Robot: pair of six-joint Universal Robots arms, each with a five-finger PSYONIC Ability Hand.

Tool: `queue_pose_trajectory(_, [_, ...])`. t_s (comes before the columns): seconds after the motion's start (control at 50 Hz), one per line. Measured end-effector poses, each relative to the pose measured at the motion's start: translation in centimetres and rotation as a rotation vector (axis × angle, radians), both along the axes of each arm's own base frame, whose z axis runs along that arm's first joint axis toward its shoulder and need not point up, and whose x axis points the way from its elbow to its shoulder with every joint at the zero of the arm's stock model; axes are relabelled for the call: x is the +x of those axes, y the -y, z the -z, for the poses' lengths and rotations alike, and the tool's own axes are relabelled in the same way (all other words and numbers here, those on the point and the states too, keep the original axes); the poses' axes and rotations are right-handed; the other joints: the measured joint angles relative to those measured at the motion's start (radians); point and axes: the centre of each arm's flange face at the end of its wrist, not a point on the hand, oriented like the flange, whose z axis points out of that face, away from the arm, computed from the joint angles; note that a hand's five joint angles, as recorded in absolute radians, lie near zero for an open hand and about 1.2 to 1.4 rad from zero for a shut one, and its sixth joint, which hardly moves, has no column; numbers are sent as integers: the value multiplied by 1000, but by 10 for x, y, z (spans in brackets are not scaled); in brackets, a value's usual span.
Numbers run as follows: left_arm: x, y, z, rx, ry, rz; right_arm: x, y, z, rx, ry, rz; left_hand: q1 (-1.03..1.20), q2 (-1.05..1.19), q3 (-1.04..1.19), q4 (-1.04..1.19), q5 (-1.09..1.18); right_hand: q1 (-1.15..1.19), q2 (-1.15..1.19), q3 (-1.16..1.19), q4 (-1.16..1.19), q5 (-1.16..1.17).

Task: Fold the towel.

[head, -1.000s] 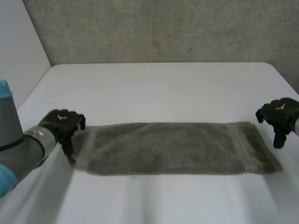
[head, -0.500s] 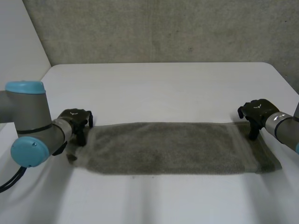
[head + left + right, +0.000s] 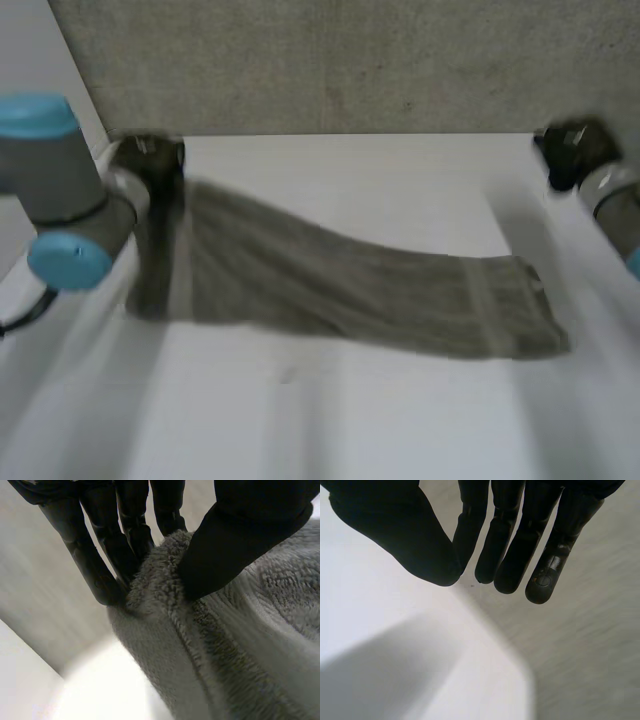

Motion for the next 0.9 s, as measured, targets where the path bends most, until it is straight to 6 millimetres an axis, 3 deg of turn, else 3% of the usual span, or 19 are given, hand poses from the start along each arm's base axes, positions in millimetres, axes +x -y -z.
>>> queue_pose_trajectory(0.04, [-3, 13, -33, -133, -42, -26, 0, 6, -29, -119, 40, 19, 4, 3, 3, 4, 4, 0, 0, 0, 0, 1])
queue_pose_trajectory(0.06, [-4, 21, -61, -242, -84, -49, 0, 10, -62, -250, 86, 39, 4, 4, 3, 4, 5, 0, 0, 0, 0, 1])
queue_pose_trajectory(0.08, [-4, 21, -61, -242, -84, -49, 0, 10, -62, -250, 86, 39, 4, 4, 3, 4, 5, 0, 0, 0, 0, 1])
queue_pose_trajectory(0.1, [-4, 26, -92, -357, -143, -72, 0, 9, -93, -373, 131, 56, 5, 5, 5, 6, 8, 0, 0, 0, 0, 2])
queue_pose_trajectory(0.14, [-4, 28, -117, -445, -198, -88, -1, 6, -119, -474, 168, 67, 7, 5, 6, 7, 8, 0, 0, 0, 0, 2])
queue_pose_trajectory(0.16, [-4, 28, -117, -445, -198, -88, -1, 6, -119, -474, 168, 67, 7, 5, 6, 7, 8, 0, 0, 0, 0, 2])
queue_pose_trajectory(0.2, [-4, 24, -156, -565, -312, -98, 3, -5, -153, -591, 218, 65, 9, 6, 6, 7, 13, 0, 0, 0, 0, 2])
queue_pose_trajectory(0.24, [-3, 22, -164, -583, -346, -96, 6, -9, -157, -597, 225, 58, 9, 6, 6, 7, 13, 0, 0, 0, 0, 4])
queue_pose_trajectory(0.3, [-3, 15, -166, -556, -382, -88, 15, -17, -148, -532, 218, 28, 13, 6, 7, 7, 17, -5, -13, -11, -13, -3])
queue_pose_trajectory(0.36, [-4, 12, -153, -491, -373, -83, 20, -21, -133, -452, 203, 5, 13, 6, 7, 8, 17, -14, -38, -43, -48, -24])
queue_pose_trajectory(0.38, [-5, 8, -139, -427, -355, -79, 26, -26, -114, -361, 187, -20, 13, 6, 7, 8, 17, -126, -183, -191, -191, -139])
queue_pose_trajectory(0.42, [-5, 1, -125, -365, -333, -74, 29, -30, -96, -272, 177, -42, 13, 7, 7, 8, 17, -184, -241, -253, -260, -204])
queue_pose_trajectory(0.48, [-5, -14, -104, -265, -295, -67, 34, -39, -64, -114, 188, -75, 13, 7, 7, 8, 17, -452, -573, -584, -589, -548])
queue_pose_trajectory(0.62, [2, -47, -97, -194, -262, -54, 42, -51, -26, 121, 296, -140, 13, 7, 8, 8, 17, -489, -628, -646, -650, -622])
queue_pose_trajectory(0.72, [5, -85, -141, -284, -296, -12, 68, -63, -14, 304, 477, -277, 13, 7, 9, 8, 17, -545, -688, -703, -712, -677])
queue_pose_trajectory(0.74, [5, -85, -141, -284, -296, -12, 68, -63, -14, 304, 477, -277, 13, 7, 9, 8, 17, -545, -688, -703, -712, -677])
queue_pose_trajectory(0.8, [7, -114, -177, -365, -331, 24, 90, -71, -12, 393, 581, -363, 13, 7, 9, 8, 17, -588, -735, -751, -765, -733])
queue_pose_trajectory(0.88, [7, -134, -196, -407, -351, 50, 108, -78, -11, 443, 636, -421, 13, 7, 9, 8, 17, -589, -735, -752, -774, -743])
queue_pose_trajectory(0.9, [7, -148, -207, -428, -364, 70, 123, -85, -8, 477, 666, -464, 13, 7, 9, 8, 17, -589, -735, -752, -774, -744])
